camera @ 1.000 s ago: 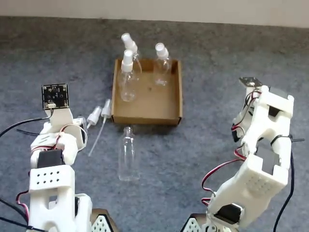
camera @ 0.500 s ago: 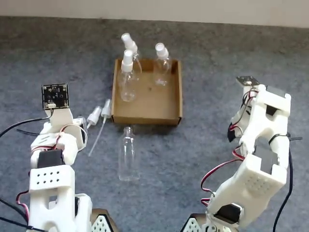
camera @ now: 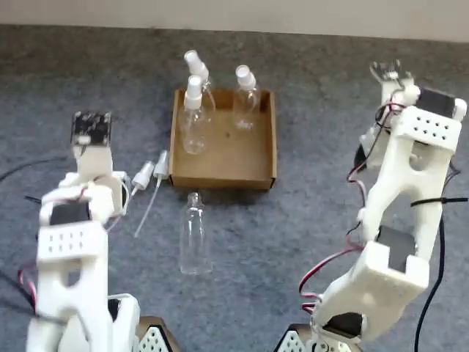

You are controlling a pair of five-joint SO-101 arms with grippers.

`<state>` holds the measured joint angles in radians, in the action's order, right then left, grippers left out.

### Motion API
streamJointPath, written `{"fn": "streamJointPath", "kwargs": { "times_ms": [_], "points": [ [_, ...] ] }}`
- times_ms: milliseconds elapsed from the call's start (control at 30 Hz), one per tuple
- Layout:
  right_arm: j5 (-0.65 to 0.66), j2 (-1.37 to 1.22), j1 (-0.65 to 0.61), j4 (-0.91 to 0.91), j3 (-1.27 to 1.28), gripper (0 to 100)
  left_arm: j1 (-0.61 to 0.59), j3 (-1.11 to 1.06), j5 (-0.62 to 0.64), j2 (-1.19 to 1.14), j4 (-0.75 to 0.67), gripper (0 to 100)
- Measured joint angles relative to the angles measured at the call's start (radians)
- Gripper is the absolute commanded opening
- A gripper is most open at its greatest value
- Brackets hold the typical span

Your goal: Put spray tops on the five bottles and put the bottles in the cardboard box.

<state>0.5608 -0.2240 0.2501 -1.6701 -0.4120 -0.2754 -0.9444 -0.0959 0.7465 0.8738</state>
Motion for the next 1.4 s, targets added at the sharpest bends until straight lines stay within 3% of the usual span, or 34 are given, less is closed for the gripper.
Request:
{"fn": "streamJointPath", "kwargs": {
  "times_ms": [133, 300, 500, 667, 1000, 1167, 1400],
  "points": [
    [-0.043, 0.141, -0.110, -0.021, 0.046, 0.5, 0.003, 0.235, -0.097, -0.270, 0.132, 16],
    [-0.095, 0.384, -0.241, 0.051, 0.304, 0.5, 0.041, 0.520, -0.198, -0.583, 0.287, 18],
    [-0.118, 0.746, -0.365, 0.239, 0.770, 0.5, 0.052, 0.710, -0.235, -0.809, 0.307, 18],
    [-0.123, 0.937, -0.434, 0.273, 1.053, 0.5, 0.054, 0.810, -0.235, -0.964, 0.307, 18],
    [-0.123, 0.959, -0.500, 0.276, 1.089, 0.5, 0.103, 0.884, -0.235, -1.076, 0.304, 17],
    [-0.123, 0.959, -0.505, 0.276, 1.089, 0.5, 0.097, 0.887, -0.233, -1.160, 0.285, 8],
    [-0.123, 0.959, -0.508, 0.276, 1.089, 0.5, 0.061, 0.896, -0.238, -1.183, 0.275, 4]
  ]
}}
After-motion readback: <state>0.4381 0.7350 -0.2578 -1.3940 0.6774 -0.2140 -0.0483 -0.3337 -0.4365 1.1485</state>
